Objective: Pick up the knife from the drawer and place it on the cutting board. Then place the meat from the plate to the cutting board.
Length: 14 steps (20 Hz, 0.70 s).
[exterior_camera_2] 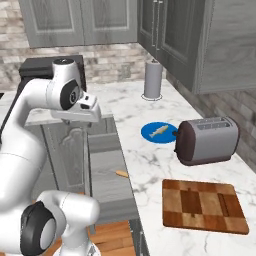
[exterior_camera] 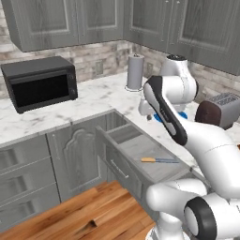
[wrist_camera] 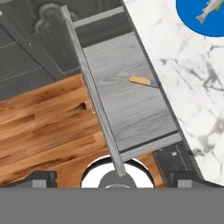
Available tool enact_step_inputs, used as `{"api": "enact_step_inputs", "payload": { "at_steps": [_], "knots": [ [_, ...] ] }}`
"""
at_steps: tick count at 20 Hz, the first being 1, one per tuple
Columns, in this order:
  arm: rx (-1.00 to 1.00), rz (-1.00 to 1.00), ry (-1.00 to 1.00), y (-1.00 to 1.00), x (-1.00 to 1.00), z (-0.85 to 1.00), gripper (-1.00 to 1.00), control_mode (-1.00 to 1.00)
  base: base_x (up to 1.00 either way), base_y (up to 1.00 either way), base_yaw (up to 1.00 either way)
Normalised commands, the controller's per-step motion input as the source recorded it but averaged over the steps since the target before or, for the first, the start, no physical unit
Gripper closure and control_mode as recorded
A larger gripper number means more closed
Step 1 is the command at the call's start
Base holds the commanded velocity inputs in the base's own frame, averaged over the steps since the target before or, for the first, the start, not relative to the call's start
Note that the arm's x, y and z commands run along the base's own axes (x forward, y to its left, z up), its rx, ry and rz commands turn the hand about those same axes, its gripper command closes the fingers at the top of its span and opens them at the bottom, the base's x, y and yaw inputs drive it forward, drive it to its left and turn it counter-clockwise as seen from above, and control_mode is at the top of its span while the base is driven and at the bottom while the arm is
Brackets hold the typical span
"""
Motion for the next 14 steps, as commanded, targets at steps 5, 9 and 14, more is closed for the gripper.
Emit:
{"api": "enact_step_inputs", "payload": {
  "at_steps": [5,9,14],
  "knots": [
    [0.07,-0.36,0.18,0.0,0.0,-0.63,-1.0,-1.0,0.0,0.0,0.0],
    [0.15,-0.38,0.18,-0.01,0.0,-0.65,-1.0,-1.0,0.0,0.0,0.0],
    [0.18,-0.23,0.17,-0.21,0.02,-0.56,-1.0,-1.0,0.0,0.0,0.0]
  ]
}}
